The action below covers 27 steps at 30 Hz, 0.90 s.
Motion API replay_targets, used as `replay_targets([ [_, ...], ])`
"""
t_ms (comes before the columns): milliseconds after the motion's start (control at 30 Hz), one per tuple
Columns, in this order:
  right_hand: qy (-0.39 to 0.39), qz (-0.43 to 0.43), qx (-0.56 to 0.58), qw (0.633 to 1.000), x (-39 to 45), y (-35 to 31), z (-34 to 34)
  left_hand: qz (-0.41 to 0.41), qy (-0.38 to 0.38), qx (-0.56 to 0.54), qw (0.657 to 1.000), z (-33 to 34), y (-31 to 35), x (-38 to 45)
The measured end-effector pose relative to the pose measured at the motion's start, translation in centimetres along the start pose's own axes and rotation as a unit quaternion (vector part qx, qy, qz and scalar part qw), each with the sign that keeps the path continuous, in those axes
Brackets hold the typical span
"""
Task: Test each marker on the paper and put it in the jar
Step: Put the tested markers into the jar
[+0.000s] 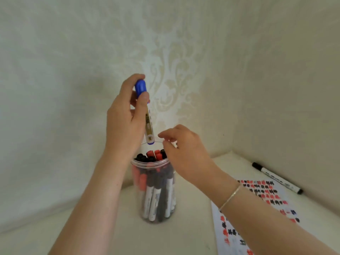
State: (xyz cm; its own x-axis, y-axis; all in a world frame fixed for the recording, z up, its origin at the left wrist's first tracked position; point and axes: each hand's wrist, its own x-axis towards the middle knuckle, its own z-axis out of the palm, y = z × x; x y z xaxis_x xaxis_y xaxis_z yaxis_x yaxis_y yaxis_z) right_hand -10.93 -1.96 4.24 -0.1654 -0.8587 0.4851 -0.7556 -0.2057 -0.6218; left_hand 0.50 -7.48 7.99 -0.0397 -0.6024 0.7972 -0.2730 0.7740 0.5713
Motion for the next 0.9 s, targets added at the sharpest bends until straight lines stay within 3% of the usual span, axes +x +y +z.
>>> replay_targets([
  [267, 0.014, 0.035, 0.063, 0.997, -0.7, 1.2, 1.0, -0.039, -0.141, 0.066, 0.987, -1.1, -1.2, 0.6],
  [800, -0.016, 0.037, 0.113, 0.993, -1.8, 0.9, 2.1, 0.012, -0.189, 0.086, 0.978, -2.7, -1.0, 0.9],
  [900, -0.017, 0.041, 0.125, 0.991, -1.9, 0.9, 2.0, -0.018, -0.207, 0.088, 0.974, -3.0, -0.9, 1.3],
])
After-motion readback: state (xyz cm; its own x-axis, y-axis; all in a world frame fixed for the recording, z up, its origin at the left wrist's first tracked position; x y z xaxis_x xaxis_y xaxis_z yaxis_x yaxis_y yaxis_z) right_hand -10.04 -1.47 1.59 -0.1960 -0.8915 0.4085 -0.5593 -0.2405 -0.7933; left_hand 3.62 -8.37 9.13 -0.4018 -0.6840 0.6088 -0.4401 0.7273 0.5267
